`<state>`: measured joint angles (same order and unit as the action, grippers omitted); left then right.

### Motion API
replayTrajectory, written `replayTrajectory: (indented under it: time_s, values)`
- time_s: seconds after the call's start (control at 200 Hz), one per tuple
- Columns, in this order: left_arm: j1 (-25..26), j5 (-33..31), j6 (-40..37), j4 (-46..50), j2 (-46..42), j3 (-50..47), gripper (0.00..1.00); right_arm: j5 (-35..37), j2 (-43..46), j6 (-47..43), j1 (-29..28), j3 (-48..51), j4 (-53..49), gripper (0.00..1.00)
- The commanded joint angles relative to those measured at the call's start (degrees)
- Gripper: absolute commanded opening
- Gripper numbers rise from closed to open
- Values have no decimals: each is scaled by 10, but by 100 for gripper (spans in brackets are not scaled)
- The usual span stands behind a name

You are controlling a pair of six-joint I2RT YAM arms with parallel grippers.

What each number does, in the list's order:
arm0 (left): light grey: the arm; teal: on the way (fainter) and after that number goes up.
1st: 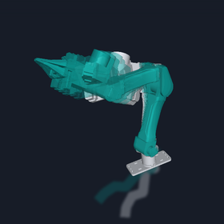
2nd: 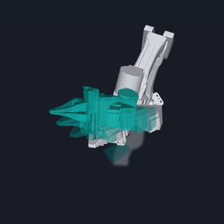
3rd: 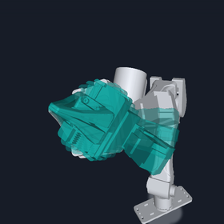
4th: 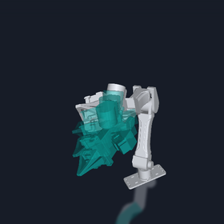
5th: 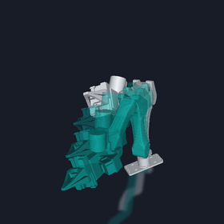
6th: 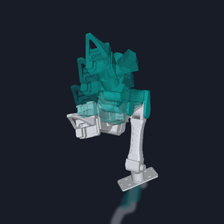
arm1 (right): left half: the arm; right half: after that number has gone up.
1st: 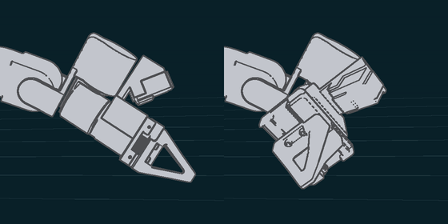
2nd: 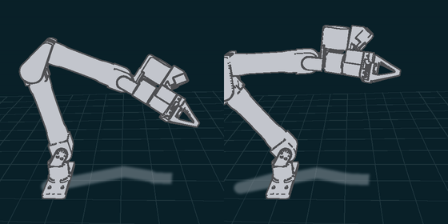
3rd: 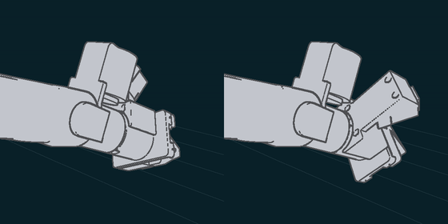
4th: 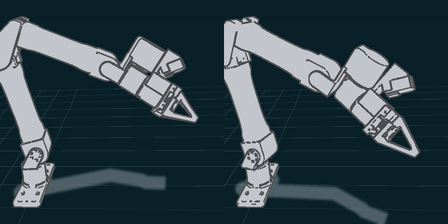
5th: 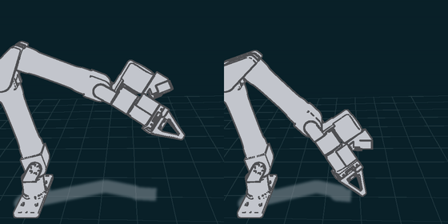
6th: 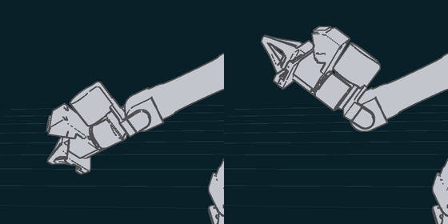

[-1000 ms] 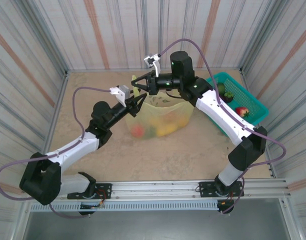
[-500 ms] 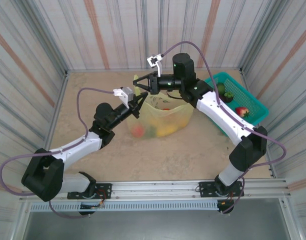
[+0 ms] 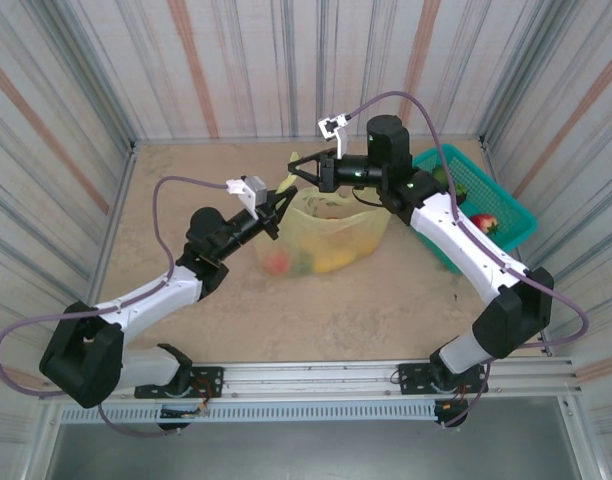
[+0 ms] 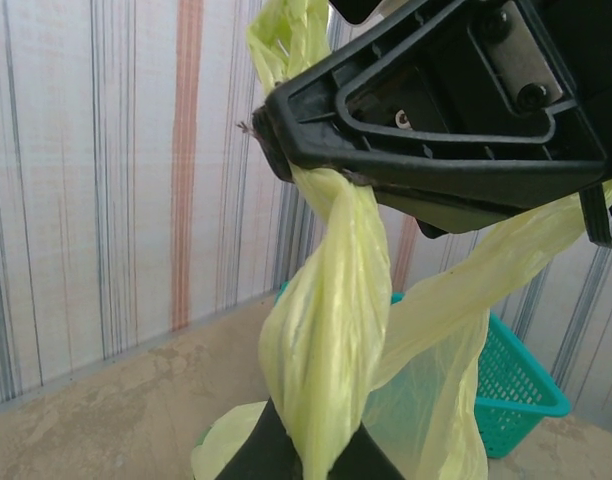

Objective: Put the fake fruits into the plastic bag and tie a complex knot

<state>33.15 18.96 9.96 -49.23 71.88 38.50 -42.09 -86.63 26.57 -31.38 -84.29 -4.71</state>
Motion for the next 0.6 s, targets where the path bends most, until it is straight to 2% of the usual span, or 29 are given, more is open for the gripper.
replayTrajectory:
  time_s: [0.0,0.596]
  values:
    - [4,16,-17,33,-7,6,1,21,25,10,17,-5,40,0]
    - [10,14,-1,65,13,33,9,21,31,30,22,7,62,0]
